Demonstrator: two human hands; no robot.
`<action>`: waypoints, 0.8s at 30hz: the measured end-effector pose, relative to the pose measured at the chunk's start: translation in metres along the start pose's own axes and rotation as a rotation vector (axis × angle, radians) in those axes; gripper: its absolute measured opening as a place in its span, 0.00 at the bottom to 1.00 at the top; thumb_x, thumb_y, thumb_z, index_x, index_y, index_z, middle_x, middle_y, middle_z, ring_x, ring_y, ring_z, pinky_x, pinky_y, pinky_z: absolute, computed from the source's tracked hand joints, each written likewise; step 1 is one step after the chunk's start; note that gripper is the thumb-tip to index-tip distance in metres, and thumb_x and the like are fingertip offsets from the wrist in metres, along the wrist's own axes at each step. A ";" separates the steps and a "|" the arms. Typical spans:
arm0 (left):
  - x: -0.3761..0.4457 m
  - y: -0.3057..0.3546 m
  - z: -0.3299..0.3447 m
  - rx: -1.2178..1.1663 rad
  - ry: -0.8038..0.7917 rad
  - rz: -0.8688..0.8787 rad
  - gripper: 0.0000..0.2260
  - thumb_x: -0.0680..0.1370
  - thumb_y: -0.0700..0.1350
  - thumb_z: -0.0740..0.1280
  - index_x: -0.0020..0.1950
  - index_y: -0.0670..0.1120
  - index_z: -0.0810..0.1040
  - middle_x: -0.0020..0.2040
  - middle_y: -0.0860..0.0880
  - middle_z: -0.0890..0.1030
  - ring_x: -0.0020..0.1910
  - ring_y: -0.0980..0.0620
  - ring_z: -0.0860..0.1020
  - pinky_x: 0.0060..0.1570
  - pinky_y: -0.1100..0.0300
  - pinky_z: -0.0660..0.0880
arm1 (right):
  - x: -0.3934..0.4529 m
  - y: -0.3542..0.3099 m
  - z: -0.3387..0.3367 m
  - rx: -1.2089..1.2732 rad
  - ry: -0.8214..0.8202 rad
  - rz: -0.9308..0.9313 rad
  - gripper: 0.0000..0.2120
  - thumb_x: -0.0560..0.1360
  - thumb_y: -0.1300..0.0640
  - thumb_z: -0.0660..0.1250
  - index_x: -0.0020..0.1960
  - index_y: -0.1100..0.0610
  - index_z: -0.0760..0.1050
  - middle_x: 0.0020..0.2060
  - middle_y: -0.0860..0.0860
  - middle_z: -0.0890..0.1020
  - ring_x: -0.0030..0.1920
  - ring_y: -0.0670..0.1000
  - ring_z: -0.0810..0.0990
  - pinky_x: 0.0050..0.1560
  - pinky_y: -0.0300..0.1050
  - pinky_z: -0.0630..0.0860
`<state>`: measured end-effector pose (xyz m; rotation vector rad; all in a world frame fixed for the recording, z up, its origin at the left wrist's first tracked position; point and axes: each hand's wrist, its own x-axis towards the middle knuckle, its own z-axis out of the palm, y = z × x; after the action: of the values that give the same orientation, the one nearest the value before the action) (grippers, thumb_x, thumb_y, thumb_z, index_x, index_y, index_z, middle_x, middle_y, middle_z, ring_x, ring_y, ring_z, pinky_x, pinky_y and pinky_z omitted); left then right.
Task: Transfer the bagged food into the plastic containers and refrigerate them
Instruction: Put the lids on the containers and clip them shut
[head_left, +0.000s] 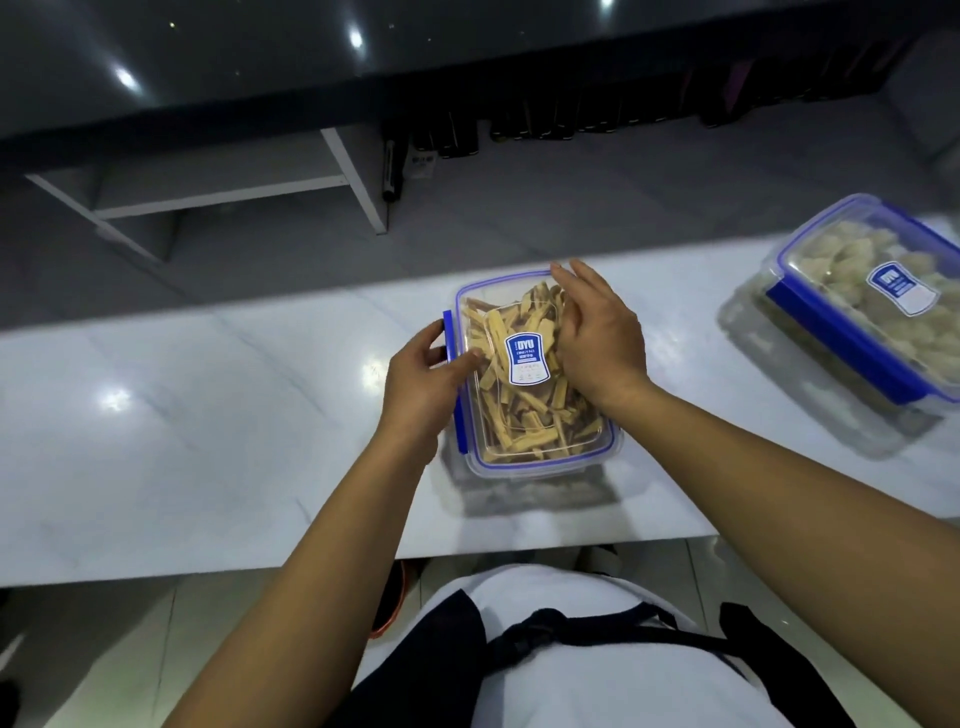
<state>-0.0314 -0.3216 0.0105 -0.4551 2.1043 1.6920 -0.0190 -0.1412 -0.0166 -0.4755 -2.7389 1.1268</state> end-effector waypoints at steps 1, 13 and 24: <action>-0.005 -0.004 -0.003 -0.017 -0.031 -0.020 0.23 0.78 0.46 0.72 0.72 0.54 0.73 0.57 0.50 0.84 0.48 0.54 0.85 0.39 0.58 0.83 | 0.000 0.001 0.000 0.030 0.010 0.004 0.19 0.84 0.58 0.57 0.74 0.52 0.70 0.75 0.50 0.69 0.72 0.55 0.71 0.71 0.51 0.69; -0.014 -0.012 0.001 -0.027 0.008 -0.010 0.24 0.78 0.48 0.72 0.73 0.54 0.71 0.58 0.50 0.82 0.48 0.55 0.84 0.37 0.58 0.82 | -0.006 0.004 -0.005 0.299 0.094 0.261 0.27 0.80 0.42 0.63 0.76 0.49 0.63 0.72 0.49 0.71 0.68 0.52 0.74 0.65 0.52 0.75; -0.012 -0.019 0.000 -0.020 -0.010 0.035 0.23 0.78 0.50 0.71 0.72 0.55 0.70 0.62 0.50 0.80 0.54 0.52 0.82 0.43 0.56 0.84 | -0.046 0.013 -0.051 0.604 -0.236 0.628 0.19 0.74 0.59 0.75 0.63 0.58 0.78 0.45 0.51 0.85 0.35 0.46 0.86 0.28 0.38 0.78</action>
<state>-0.0119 -0.3253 0.0000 -0.4169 2.1017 1.7329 0.0398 -0.1143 0.0104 -1.1996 -2.2638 2.1689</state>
